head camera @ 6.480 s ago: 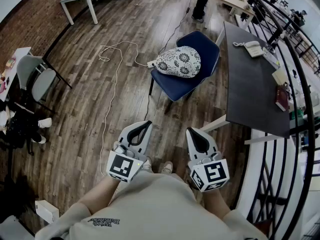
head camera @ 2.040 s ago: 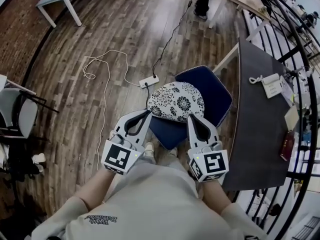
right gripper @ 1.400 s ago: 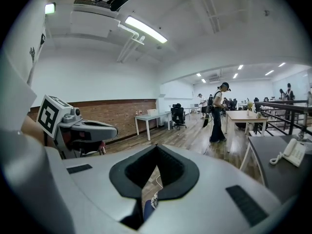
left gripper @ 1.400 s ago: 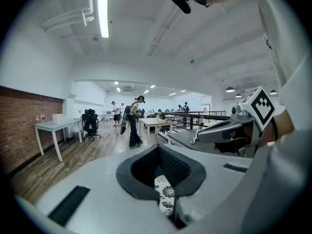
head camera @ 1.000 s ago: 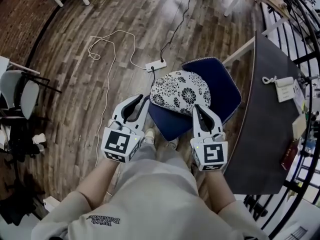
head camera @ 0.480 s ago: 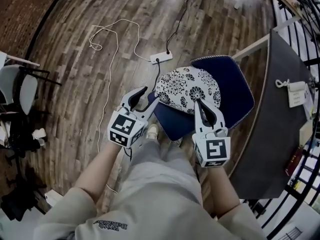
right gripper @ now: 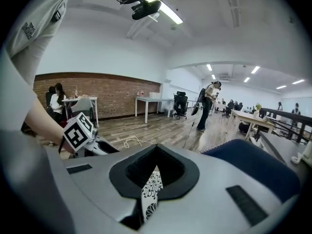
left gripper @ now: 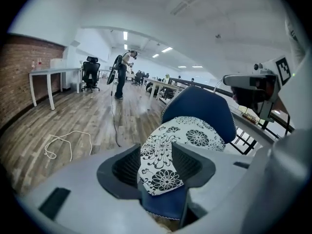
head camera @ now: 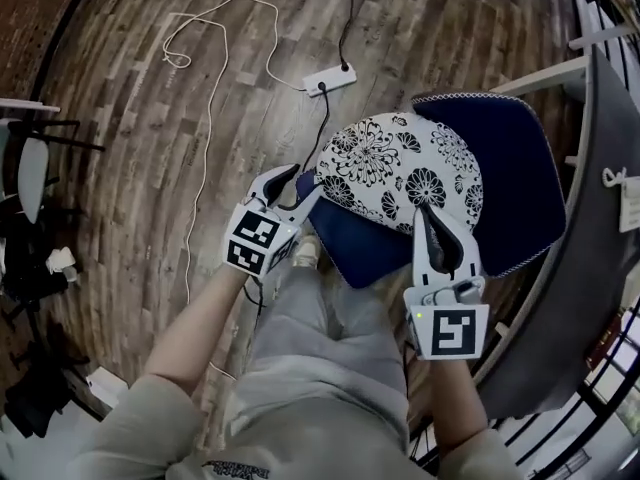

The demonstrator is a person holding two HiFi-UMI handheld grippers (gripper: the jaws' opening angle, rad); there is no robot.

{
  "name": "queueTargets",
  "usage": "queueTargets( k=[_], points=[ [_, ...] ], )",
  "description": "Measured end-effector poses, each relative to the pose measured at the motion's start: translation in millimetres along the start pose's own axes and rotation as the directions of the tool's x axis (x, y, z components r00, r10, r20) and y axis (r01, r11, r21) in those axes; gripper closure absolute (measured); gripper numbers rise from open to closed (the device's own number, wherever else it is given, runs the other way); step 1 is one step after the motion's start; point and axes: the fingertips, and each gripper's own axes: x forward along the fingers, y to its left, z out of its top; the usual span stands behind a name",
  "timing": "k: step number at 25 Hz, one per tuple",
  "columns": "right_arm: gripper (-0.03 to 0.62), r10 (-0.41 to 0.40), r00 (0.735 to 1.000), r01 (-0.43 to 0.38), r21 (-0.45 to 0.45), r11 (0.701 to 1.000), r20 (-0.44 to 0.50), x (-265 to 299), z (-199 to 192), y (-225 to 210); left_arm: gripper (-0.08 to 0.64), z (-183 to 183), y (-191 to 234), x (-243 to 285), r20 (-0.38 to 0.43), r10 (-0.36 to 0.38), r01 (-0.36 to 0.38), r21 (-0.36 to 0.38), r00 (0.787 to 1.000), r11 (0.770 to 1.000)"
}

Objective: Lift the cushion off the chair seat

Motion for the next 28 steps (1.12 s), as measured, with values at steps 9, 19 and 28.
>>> queueTargets(
  k=[9, 19, 28],
  points=[
    [0.589, 0.022, 0.996, -0.018, 0.051, 0.999, -0.084, 72, -120, 2, 0.377, -112, 44, 105, -0.083, -0.068, 0.059, -0.108, 0.994, 0.992],
    [0.589, 0.032, 0.995, -0.026, 0.06, 0.998, -0.095, 69, -181, 11, 0.373, -172, 26, 144, -0.133, -0.159, 0.145, -0.104, 0.978, 0.984],
    [0.589, 0.035, 0.993, -0.026, 0.089, 0.996, -0.109, 59, -182, 9, 0.537, -170, 23, 140, -0.149, -0.122, 0.099, -0.149, 0.981, 0.984]
  ],
)
